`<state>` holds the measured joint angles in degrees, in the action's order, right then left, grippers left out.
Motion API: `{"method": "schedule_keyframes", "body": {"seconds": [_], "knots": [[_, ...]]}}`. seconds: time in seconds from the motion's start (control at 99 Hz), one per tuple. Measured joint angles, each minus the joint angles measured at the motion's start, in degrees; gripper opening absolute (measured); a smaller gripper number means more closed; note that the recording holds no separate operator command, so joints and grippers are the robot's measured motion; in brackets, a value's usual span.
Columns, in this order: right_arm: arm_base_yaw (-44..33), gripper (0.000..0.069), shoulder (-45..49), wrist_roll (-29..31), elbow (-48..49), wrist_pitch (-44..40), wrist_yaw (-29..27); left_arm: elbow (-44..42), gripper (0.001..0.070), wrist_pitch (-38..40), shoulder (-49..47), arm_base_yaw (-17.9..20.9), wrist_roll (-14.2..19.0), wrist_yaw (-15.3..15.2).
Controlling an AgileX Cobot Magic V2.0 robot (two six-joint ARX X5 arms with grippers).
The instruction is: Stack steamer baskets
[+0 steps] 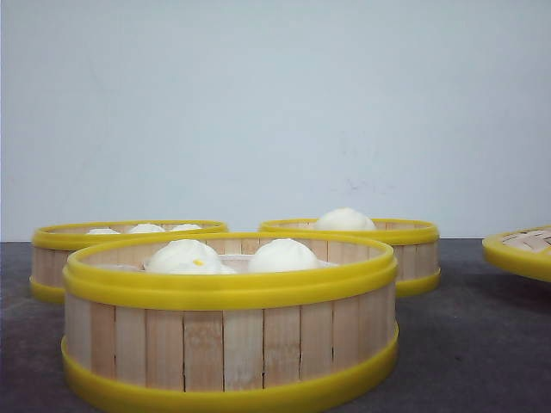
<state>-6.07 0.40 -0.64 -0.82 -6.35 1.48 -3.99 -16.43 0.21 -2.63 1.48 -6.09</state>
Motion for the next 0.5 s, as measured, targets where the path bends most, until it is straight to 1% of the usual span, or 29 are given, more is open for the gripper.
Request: {"method": "schedule_keyframes", "body": {"seconds": [0.424,0.505], "knots": [[0.0,0.0006,0.0,0.0,0.0,0.0,0.0,0.0,0.0029,0.1,0.0,0.0,0.0,0.0],[0.0,0.0006,0.0,0.0,0.0,0.0,0.1,0.3,0.0029,1.2,0.0,0.0,0.1,0.0]]}}
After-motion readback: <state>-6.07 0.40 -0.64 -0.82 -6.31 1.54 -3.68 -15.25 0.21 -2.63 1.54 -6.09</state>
